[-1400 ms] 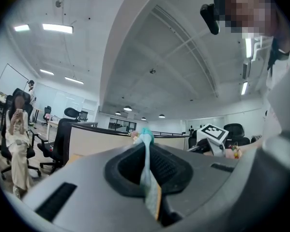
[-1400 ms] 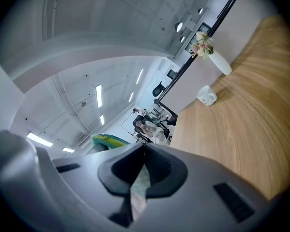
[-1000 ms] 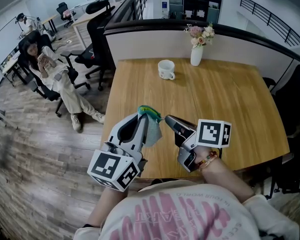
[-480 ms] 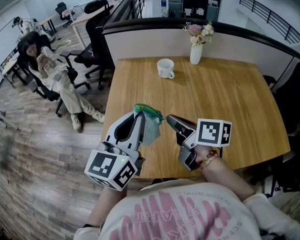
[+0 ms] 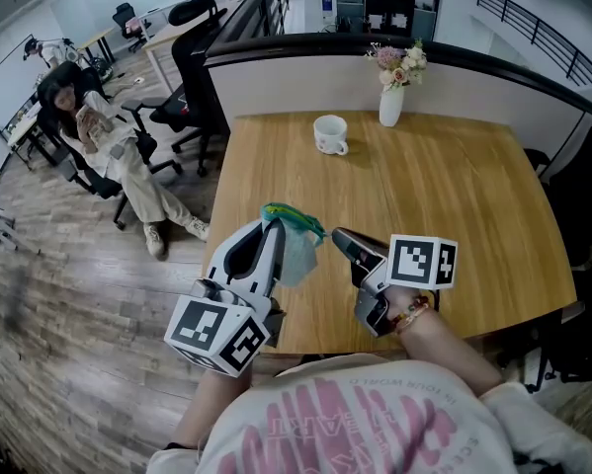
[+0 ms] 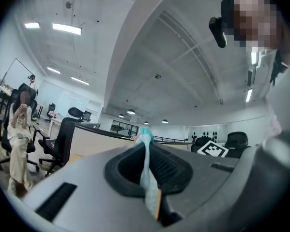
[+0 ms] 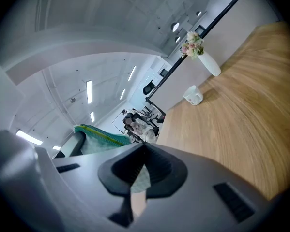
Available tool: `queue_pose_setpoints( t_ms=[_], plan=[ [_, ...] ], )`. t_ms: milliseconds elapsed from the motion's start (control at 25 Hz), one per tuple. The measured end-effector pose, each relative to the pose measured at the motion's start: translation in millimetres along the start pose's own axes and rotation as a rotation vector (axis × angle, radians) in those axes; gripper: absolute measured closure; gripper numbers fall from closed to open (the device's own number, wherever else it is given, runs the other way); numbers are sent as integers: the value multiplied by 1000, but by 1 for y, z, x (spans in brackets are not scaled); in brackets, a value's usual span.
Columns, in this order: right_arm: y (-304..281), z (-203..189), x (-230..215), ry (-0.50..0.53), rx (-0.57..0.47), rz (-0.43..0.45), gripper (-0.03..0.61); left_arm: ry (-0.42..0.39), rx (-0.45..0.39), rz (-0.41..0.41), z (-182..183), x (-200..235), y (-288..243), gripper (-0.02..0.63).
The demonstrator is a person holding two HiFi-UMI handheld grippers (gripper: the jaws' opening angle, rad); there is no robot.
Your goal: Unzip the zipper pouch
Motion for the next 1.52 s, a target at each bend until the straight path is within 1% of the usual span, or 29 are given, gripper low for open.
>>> queue_pose_setpoints(
  t_ms=[360,440,560,680,800,880,1080,1280,1400,1520],
  plan=[
    [2,0,-8,-15,-13,-9,577,22,8,18,-3,9,5,603],
    [5,0,-13,-22,-19,-28,574,21,37,13,-13,11,4,603],
    [14,-1,-27,-37,-36,-82,575,31,121,26,-42,16,3,603],
    [21,-5,-40,-95,-62,-102,571,52,178,60,-64,24,6,603],
    [24,-9,-55,-188,-89,-126,573,64,178,68,-67,27,6,603],
    [29,-8,-64,-207,-111,-164,575,66,163,79,-63,29,6,603],
    [38,6,-62,-140,-173,-198,581,80,109,140,-53,38,10,603],
    [49,27,-49,-79,-296,-221,581,82,66,240,-45,51,18,603],
    [56,36,-45,-39,-348,-242,583,82,51,266,-43,56,22,603],
    [57,39,-41,21,-353,-261,583,91,42,273,-40,59,24,603]
  ],
)
Point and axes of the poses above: the fingertips, and each gripper's own axes: y backward along the fingers, x to its left, z out of its top, the point moved 5 cm from there along y, backward along the fingers, and after that the axes turned 3 degrees about z, right-handed, at the moved point
